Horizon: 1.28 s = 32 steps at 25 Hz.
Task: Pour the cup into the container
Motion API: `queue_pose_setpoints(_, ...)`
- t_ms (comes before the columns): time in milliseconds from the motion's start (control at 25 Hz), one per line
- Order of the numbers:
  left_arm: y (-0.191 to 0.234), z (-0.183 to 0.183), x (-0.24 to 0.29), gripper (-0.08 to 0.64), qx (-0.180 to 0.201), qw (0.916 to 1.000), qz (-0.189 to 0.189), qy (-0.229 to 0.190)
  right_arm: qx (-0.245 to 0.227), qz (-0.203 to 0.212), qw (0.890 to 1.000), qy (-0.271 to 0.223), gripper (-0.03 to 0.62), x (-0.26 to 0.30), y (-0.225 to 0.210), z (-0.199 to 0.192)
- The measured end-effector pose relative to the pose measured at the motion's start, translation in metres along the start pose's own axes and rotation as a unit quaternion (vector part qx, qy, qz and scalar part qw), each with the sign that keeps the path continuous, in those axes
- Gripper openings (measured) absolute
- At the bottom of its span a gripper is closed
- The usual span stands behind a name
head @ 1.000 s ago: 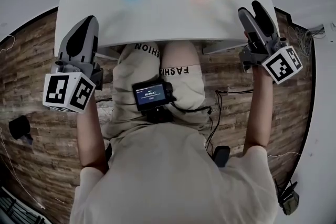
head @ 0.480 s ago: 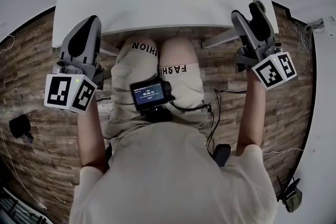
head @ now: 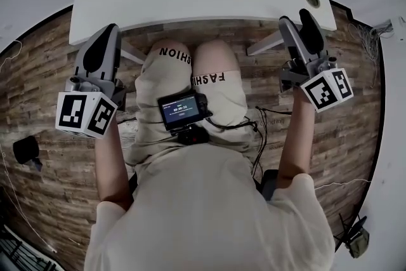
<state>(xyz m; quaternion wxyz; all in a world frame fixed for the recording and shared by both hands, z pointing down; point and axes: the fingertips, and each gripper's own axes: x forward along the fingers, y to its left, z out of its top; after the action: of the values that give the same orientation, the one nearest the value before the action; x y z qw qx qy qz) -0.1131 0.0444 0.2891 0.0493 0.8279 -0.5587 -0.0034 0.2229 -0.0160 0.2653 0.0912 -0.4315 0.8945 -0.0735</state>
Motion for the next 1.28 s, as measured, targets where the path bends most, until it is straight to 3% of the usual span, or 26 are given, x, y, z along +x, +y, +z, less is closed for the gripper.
queue_pose_setpoints(360,-0.008,-0.018,0.001,0.009,0.000,0.9999,0.005,0.012,0.013,-0.019,0.999,-0.028,0.305,-0.006,-0.010,-0.004)
queue_pose_setpoints(560,-0.018,-0.026,-0.004,0.009,0.000,0.9998,0.001,0.021,-0.007,-0.006,1.000,-0.015,0.298,-0.012,0.005,-0.012)
queue_pose_setpoints(1280,-0.023,-0.061,-0.028,0.009,-0.014,0.9993,-0.003,0.034,0.008,0.019,1.000,0.006,0.288,-0.022,0.028,-0.055)
